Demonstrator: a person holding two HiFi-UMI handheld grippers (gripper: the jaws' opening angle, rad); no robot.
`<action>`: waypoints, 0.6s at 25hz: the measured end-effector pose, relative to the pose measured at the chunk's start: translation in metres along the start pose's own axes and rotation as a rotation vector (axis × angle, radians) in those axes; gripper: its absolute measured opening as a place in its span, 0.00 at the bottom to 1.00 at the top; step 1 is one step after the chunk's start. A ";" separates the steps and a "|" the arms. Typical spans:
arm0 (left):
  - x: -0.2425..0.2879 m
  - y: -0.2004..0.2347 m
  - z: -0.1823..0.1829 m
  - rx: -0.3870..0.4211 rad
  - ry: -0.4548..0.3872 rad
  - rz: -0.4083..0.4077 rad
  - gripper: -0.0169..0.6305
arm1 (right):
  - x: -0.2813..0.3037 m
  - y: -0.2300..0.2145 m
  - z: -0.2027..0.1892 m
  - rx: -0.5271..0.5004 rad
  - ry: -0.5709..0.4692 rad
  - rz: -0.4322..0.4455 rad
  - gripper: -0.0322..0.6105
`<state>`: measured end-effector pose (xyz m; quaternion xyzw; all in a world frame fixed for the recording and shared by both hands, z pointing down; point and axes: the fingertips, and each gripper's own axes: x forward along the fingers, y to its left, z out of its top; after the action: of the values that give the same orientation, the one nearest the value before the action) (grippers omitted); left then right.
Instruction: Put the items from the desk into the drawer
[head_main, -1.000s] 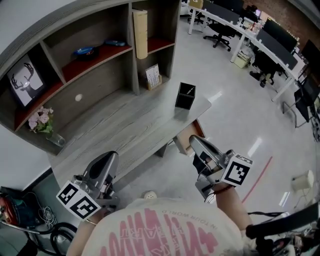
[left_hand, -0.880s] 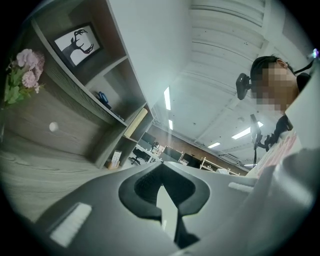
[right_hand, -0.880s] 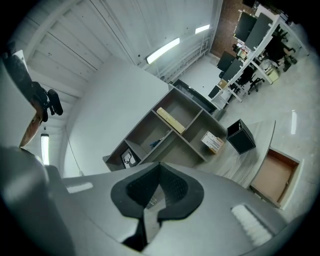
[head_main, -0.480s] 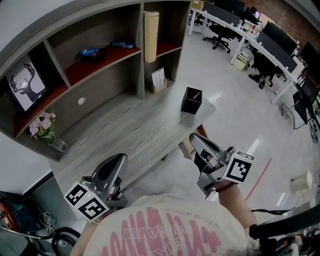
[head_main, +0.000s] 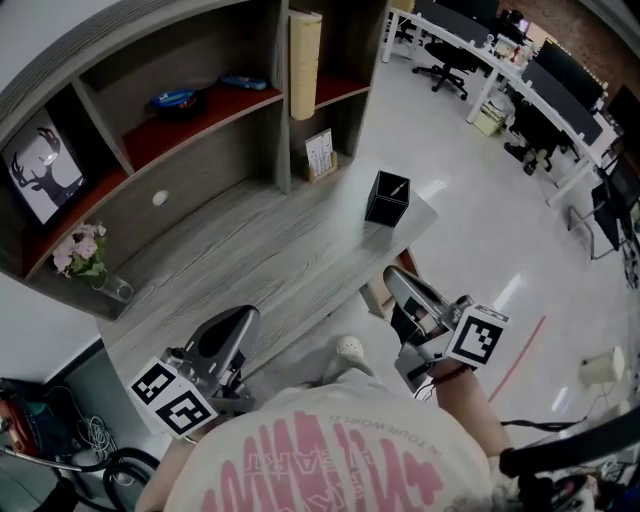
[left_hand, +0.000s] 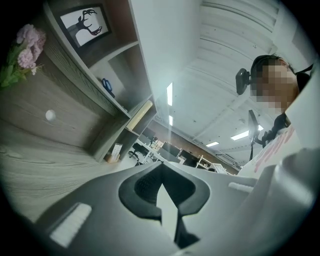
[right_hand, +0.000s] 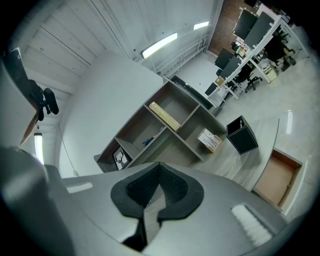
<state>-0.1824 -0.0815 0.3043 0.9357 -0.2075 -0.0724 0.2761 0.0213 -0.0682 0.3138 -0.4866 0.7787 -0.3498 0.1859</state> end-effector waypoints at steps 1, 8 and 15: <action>0.003 0.002 -0.002 -0.006 0.005 0.006 0.06 | 0.002 -0.003 0.000 0.008 0.002 0.006 0.06; 0.038 0.001 -0.005 -0.018 0.024 -0.009 0.06 | 0.009 -0.024 0.026 0.031 0.002 0.030 0.06; 0.073 0.012 0.008 -0.024 -0.011 0.018 0.06 | 0.022 -0.046 0.065 -0.002 0.021 0.038 0.06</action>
<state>-0.1227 -0.1260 0.3022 0.9299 -0.2167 -0.0773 0.2868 0.0810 -0.1245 0.3040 -0.4680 0.7901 -0.3507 0.1839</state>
